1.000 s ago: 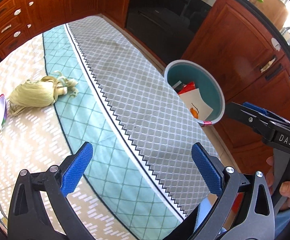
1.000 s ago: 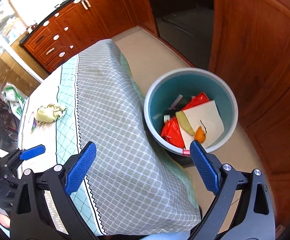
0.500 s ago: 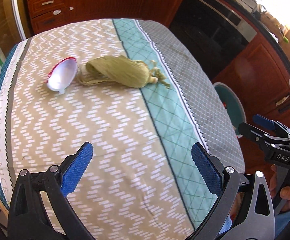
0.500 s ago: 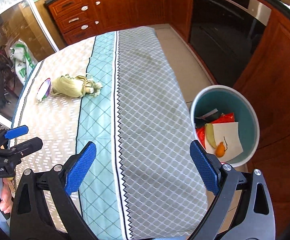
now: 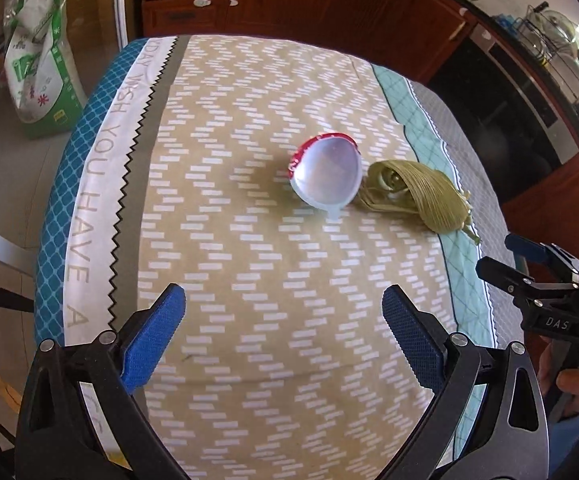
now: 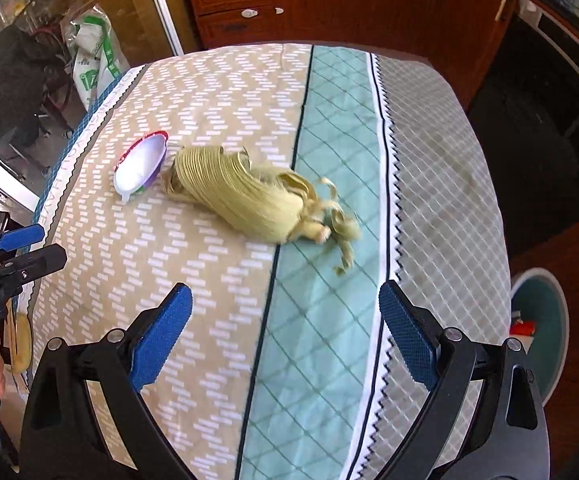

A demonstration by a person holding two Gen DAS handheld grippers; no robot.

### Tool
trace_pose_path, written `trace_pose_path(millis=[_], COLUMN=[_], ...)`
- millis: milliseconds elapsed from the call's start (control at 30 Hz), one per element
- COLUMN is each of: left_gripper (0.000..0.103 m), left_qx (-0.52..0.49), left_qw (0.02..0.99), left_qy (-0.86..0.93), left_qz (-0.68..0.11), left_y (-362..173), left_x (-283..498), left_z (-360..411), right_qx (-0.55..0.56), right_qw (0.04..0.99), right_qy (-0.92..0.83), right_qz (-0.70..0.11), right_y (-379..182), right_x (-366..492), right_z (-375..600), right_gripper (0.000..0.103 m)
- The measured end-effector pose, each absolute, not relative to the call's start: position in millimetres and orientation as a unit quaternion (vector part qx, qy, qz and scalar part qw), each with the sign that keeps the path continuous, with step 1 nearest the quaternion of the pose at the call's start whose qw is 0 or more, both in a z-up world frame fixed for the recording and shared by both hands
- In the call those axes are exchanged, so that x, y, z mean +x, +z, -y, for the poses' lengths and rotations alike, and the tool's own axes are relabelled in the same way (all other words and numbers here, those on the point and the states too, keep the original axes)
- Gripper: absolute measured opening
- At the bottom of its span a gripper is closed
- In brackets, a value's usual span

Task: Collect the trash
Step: 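Grasp the corn husk with the right tool while the left tool grasps the white cup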

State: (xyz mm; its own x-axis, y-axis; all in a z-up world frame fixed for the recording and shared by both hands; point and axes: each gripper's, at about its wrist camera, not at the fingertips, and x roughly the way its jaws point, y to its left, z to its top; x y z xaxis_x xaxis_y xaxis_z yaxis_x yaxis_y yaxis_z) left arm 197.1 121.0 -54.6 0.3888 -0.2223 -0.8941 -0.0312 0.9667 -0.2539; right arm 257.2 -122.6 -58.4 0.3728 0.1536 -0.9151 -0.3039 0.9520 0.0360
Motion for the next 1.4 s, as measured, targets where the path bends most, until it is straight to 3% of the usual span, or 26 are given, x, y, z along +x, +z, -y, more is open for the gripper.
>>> trace_pose_path(millis=[433,467,533,633,933,1400], left_gripper=[0.099,0.099,0.099,0.099,0.098,0.063], left_qx=[-0.104,-0.104,-0.102,-0.101,-0.093,-0.03], left_qw=[0.816,0.816,0.817,0.819,0.827,0.836], left_qy=[-0.046,-0.046,-0.046,-0.045,-0.05,-0.051], left_qz=[-0.567,-0.567,-0.565,-0.564,-0.552,-0.545], left_y=[-80.6,-81.2,-81.5,-83.3,-86.5,-91.1], left_x=[260.7,263.9,269.3,276.5,289.0,294.5], left_z=[-133.5,-132.8,-130.8,-128.0,-111.3,-67.0], right_qx=[-0.076,-0.075,-0.075,-0.078,-0.017,0.028], right_qw=[0.8,0.798,0.796,0.806,0.812,0.805], right_qy=[0.171,0.174,0.181,0.17,0.144,0.138], right_qz=[-0.571,-0.572,-0.573,-0.562,-0.566,-0.576], right_y=[-100.3,-102.9,-106.3,-102.2,-87.2,-95.7], right_x=[329.1,330.1,329.9,327.8,314.5,293.9], right_z=[98.6,96.5,94.9,93.6,130.3,166.2], right_gripper=[0.09,0.087,0.064,0.045,0.045,0.046])
